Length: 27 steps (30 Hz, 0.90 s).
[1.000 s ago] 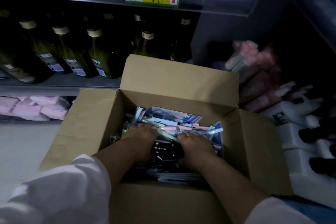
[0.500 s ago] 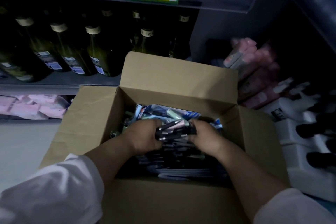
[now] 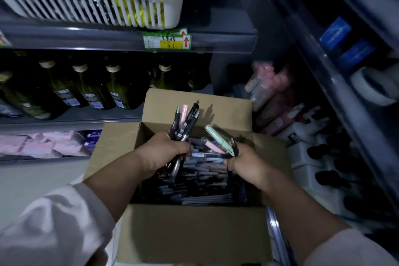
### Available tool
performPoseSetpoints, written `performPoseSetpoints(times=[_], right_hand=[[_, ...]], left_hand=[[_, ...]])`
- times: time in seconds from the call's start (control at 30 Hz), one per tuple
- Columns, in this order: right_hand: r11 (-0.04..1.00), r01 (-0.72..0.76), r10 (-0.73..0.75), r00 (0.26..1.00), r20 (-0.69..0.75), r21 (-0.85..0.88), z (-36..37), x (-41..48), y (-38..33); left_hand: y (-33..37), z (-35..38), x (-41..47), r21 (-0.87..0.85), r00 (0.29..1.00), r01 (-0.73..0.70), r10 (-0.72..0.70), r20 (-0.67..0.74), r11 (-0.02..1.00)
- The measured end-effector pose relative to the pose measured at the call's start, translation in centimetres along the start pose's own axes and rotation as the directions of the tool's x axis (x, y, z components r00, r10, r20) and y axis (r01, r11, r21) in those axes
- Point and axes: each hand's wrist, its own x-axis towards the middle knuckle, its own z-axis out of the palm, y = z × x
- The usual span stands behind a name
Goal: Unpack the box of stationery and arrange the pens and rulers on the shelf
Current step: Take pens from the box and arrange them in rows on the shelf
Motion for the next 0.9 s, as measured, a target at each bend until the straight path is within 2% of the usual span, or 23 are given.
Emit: performPoseSetpoints(times=[0.27,0.37,0.5,0.6,0.67,0.8,0.9], right_hand=[[0.997,0.044,-0.049,0.995,-0.088,-0.057,-3.6,-7.4,-6.9],[0.999,0.022,-0.026,0.991,-0.134,-0.033,-4.6,-10.0,-9.2],[0.999,0.039,-0.043,0.975,-0.22,-0.02,-6.3,-14.4,-12.4],[0.994,0.063,-0.03,0.946,-0.324,0.093,-7.2,-17.9,-14.0],[0.974,0.041,0.043,0.932,-0.359,0.223,-7.5,-20.0,-14.4],[0.824,0.024,0.228,0.9,-0.371,0.565,-7.7,-24.2,-14.7],[0.73,0.062,0.294,0.871,-0.394,0.681,-8.4,-27.9,-14.6]], left_hand=[[7.4,-0.1,-7.2,-0.077,0.979,0.018,-0.002,0.206,0.997],[10.0,-0.3,-10.1,-0.024,0.957,-0.032,0.038,0.288,0.999],[13.3,-0.2,-14.0,0.101,0.948,-0.127,0.091,0.305,0.987],[15.3,-0.1,-17.0,0.117,0.933,-0.195,0.148,0.328,0.974],[16.3,0.2,-19.0,0.11,0.929,-0.221,0.175,0.327,0.969],[17.7,1.4,-22.6,0.071,0.91,-0.24,0.199,0.363,0.968],[18.6,2.6,-24.9,0.041,0.904,-0.245,0.213,0.371,0.969]])
